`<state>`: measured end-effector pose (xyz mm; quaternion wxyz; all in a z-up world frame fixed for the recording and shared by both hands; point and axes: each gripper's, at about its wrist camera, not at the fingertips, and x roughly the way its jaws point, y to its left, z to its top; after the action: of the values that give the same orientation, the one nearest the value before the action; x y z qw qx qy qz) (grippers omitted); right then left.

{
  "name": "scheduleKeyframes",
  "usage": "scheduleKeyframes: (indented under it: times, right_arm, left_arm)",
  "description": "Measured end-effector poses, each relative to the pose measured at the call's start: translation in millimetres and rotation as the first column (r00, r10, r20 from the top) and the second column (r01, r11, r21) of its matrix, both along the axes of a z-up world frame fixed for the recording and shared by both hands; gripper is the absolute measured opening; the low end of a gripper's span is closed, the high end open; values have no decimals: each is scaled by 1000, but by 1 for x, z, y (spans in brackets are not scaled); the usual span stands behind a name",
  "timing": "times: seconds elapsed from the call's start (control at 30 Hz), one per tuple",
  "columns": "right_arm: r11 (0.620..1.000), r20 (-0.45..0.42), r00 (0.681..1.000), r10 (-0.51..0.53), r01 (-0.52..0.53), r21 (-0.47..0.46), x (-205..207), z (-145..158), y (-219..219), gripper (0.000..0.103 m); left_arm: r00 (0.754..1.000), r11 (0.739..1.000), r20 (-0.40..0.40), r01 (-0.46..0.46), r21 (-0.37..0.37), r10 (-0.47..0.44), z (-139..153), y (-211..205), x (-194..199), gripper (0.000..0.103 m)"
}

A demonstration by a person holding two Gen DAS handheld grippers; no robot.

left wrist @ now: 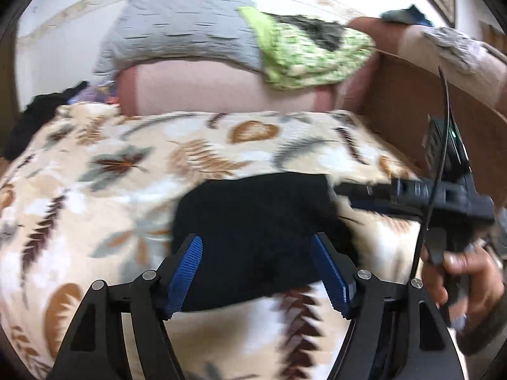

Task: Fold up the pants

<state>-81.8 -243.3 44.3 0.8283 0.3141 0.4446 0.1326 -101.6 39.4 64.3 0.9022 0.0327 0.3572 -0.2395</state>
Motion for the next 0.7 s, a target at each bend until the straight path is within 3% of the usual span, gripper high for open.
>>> scheduleKeyframes:
  times: [0.1,0.13,0.17,0.27,0.37,0.57,0.67,0.7]
  right_arm:
    - [999,-46,999,25,-27,-37,13,-16,24,62]
    - [998,-36,999,36,-38,-50,12,-17,29,32]
    - [996,-38,998,47,-50,-75,12,-16,33,13]
    - [996,18,998,65,-64,-57,-1,5,25,11]
    - [995,54,998,39,-33,-94,-18,22,11,10]
    - [992,-71,997,-2,-7,-126,-18,-18,4,11]
    - [993,-77,996,-38,29,-116,-19,-19,1,24]
    - [991,-69,997,-44,35,-131,-20,-13,0,24]
  left_arm:
    - [996,998,-58,-67,-3,66,-9,11,3,70]
    - [995,997,-63,-78,-5,77,-9,8,3,70]
    - [994,996,-62,-89,0,89,-10,7,9,70]
    - [994,995,-46,-97,8,97,-8,-1,16,71]
    - [993,995,-64,-94,20,95,-10,-8,19,71]
    - [981,990,-147,-113,83,124,-41,-21,42,71]
    - [977,990,-163,-124,71,135,-43,-21,45,72]
    - [977,990,-162,-126,71,136,-41,-21,45,72]
